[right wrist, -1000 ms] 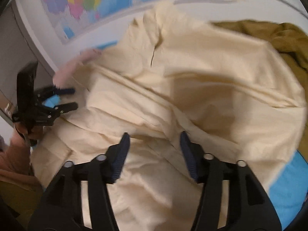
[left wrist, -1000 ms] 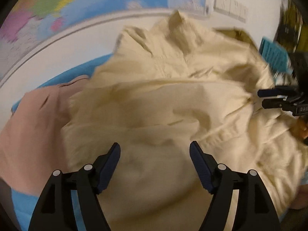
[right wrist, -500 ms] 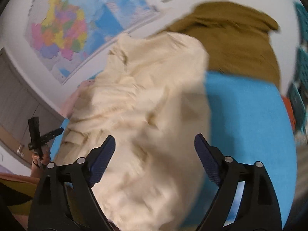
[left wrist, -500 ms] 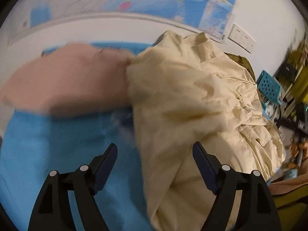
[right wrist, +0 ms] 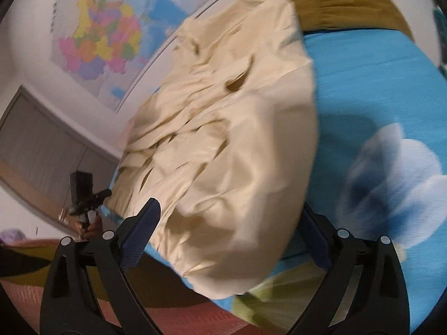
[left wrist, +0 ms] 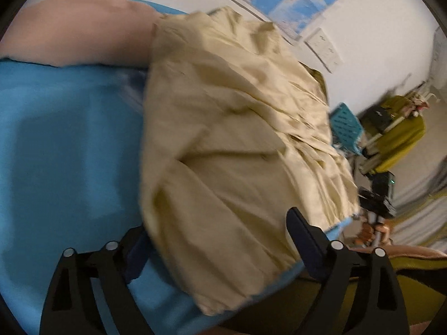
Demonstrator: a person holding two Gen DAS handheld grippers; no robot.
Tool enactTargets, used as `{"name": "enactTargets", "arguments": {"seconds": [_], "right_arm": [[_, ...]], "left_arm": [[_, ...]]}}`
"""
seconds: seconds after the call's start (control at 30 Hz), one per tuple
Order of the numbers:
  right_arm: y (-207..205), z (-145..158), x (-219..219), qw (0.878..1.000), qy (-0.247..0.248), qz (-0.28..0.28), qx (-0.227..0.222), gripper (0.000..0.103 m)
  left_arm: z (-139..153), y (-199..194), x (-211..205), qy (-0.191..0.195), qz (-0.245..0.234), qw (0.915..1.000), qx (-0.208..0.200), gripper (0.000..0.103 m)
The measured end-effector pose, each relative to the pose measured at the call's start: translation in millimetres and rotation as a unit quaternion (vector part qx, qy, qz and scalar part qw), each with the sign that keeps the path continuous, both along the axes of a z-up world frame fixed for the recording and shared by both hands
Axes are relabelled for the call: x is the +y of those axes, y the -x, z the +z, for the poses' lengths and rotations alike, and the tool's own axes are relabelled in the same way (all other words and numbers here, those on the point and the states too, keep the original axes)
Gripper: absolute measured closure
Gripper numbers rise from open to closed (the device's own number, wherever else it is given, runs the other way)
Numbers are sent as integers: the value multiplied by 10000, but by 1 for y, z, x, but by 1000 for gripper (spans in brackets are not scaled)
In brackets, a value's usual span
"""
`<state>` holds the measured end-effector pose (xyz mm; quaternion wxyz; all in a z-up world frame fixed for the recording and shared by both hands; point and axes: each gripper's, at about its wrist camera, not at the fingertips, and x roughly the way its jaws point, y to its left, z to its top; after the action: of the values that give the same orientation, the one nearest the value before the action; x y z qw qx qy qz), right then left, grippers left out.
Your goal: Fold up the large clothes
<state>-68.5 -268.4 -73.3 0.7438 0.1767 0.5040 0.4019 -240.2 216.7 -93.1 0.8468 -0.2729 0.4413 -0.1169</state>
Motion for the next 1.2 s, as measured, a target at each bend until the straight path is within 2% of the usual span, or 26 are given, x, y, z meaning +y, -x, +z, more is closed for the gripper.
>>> {"name": "enactTargets", "arguments": {"seconds": [0.07, 0.1, 0.17, 0.2, 0.23, 0.27, 0.3, 0.37, 0.4, 0.43, 0.47, 0.57, 0.6, 0.63, 0.67, 0.7, 0.73, 0.77, 0.8, 0.87, 0.97, 1.07, 1.17, 1.2], "right_arm": [[1, -1, 8, 9999, -85, 134, -6, 17], [2, -2, 13, 9997, -134, 190, -16, 20], [1, -4, 21, 9992, -245, 318, 29, 34], [1, -5, 24, 9991, -249, 339, 34, 38], [1, -5, 27, 9992, -203, 333, 32, 46], [1, -7, 26, 9990, -286, 333, 68, 51], [0, -7, 23, 9984, -444, 326, 111, 54], [-2, -5, 17, 9980, -574, 244, 137, 55], [-3, -6, 15, 9980, -578, 206, 148, 53], [-3, -8, 13, 9984, -507, 183, 181, 46], [-2, -10, 13, 9986, -427, 200, 223, 45], [7, -6, 18, 9985, -418, 344, 36, 36], [8, -6, 20, 9987, -392, 339, 8, 36], [8, -7, 22, 9987, -386, 332, -3, 44], [8, -7, 23, 9987, -394, 312, 0, 50], [7, -9, 23, 9987, -422, 270, 31, 63], [6, -10, 21, 9983, -519, 241, 86, 71], [6, -9, 19, 9978, -614, 227, 100, 76], [7, -4, 16, 9972, -715, 192, 58, 77], [10, 9, 13, 9957, -903, 209, -69, 81], [18, 38, 10, 9916, -1219, 240, -372, 84], [29, 70, 8, 9867, -1405, 325, -755, 84], [39, 86, 4, 9808, -1665, 469, -903, 85], [42, 88, 4, 9815, -1598, 477, -937, 84]], "left_arm": [[0, 0, -7, 10, -61, 10000, -50, 11], [-1, 0, -9, 169, -123, 9998, -64, 11], [-3, -3, -13, 412, -200, 9989, -81, 11], [-3, -4, -14, 430, -208, 9988, -91, 12], [-3, -6, -16, 396, -184, 9990, -87, 14], [-2, -7, -19, 355, -150, 9992, -80, 27], [-1, -8, -18, 448, -160, 9988, -89, 35], [-1, -7, -15, 606, -126, 9980, -147, 38], [0, -7, -16, 412, -88, 9991, -84, 37], [-1, -6, -16, 230, -52, 9997, -13, 36], [-3, -6, -16, 82, -30, 9999, 66, 33], [-3, -5, -14, 334, -58, 9994, 8, 23], [-3, -7, -17, 329, -36, 9995, -3, 23], [-3, -8, -20, 296, -9, 9996, -15, 24], [-2, -9, -22, 254, 9, 9997, -17, 30], [-3, -11, -23, 346, 42, 9994, -12, 40], [-3, -11, -22, 450, 98, 9989, -47, 45], [-1, -10, -20, 456, 152, 9988, -98, 59], [4, -9, -20, 365, 246, 9989, -158, 70], [16, -6, -20, 242, 344, 9988, -247, 79], [32, -2, -12, 321, 364, 9979, -419, 84], [57, 11, -6, 358, 382, 9956, -778, 87], [70, 25, 6, 473, 375, 9930, -1012, 87], [72, 30, 8, 440, 362, 9928, -1052, 87]]}}
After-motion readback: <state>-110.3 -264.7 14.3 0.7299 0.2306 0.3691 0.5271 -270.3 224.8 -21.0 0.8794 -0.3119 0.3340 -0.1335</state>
